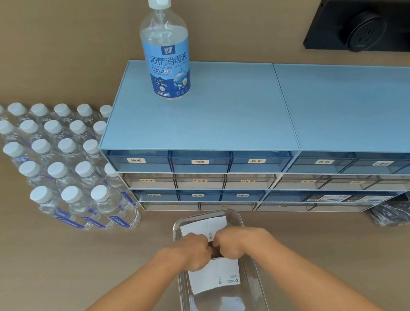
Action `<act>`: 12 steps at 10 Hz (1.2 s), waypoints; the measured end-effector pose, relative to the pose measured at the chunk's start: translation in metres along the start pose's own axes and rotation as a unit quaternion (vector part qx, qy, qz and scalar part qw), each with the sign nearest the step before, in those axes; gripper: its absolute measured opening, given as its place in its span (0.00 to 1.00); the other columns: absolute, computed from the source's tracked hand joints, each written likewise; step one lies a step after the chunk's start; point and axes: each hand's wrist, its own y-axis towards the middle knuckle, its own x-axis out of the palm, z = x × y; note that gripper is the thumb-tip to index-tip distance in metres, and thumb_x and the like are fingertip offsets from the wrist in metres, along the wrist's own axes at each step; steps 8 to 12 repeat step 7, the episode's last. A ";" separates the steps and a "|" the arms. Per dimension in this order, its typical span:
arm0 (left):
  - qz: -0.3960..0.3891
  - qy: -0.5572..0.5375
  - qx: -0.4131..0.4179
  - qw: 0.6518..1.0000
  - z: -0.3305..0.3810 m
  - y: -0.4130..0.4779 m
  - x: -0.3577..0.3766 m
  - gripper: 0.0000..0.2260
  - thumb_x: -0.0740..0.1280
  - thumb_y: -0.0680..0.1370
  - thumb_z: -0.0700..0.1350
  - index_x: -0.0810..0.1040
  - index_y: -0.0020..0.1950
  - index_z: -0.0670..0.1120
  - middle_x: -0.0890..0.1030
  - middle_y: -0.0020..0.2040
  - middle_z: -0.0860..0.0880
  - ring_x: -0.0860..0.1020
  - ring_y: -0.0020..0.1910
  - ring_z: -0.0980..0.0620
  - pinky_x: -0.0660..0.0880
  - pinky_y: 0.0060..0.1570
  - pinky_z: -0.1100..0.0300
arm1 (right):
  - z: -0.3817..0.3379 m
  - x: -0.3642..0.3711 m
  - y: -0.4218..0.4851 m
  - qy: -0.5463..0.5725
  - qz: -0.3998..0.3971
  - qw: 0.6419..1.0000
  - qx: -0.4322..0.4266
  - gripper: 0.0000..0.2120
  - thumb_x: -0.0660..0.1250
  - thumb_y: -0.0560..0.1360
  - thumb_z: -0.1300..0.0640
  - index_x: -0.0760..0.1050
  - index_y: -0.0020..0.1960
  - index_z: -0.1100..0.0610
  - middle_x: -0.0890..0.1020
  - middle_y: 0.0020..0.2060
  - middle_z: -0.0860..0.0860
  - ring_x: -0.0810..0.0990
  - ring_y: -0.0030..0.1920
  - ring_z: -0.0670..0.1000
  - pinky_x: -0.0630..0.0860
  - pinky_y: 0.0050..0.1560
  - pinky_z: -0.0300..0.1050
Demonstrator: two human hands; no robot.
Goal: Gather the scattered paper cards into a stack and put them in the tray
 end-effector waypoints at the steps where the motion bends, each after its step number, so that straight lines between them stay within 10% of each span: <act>1: 0.001 0.020 -0.001 1.000 0.003 -0.001 -0.002 0.15 0.54 0.81 0.48 0.77 0.56 0.44 0.76 0.47 0.45 0.75 0.43 0.47 0.73 0.41 0.55 | 0.000 -0.001 0.002 0.001 -0.001 1.000 0.001 0.13 0.55 0.78 0.65 0.76 0.58 0.64 0.74 0.44 0.58 0.72 0.44 0.57 0.69 0.42 0.47; 5: 0.026 0.085 0.001 0.996 0.009 -0.010 0.000 0.16 0.52 0.81 0.43 0.76 0.62 0.44 0.79 0.57 0.40 0.79 0.53 0.42 0.77 0.52 0.52 | -0.001 0.002 0.000 0.009 0.019 1.000 0.019 0.11 0.56 0.77 0.66 0.75 0.54 0.63 0.68 0.34 0.51 0.72 0.38 0.54 0.64 0.28 0.41; 7: 0.072 -0.014 0.032 0.997 0.006 -0.032 -0.021 0.14 0.54 0.80 0.46 0.76 0.43 0.42 0.78 0.48 0.40 0.75 0.41 0.45 0.71 0.39 0.55 | 0.002 -0.009 -0.019 0.016 0.033 0.999 0.011 0.13 0.55 0.76 0.68 0.68 0.34 0.59 0.72 0.35 0.56 0.72 0.41 0.56 0.68 0.33 0.45; 12: 0.072 -0.014 0.032 0.997 0.006 -0.032 -0.021 0.14 0.54 0.80 0.46 0.76 0.43 0.42 0.78 0.48 0.40 0.75 0.41 0.45 0.71 0.39 0.55 | 0.002 -0.009 -0.019 0.016 0.033 0.999 0.011 0.13 0.55 0.76 0.68 0.68 0.34 0.59 0.72 0.35 0.56 0.72 0.41 0.56 0.68 0.33 0.45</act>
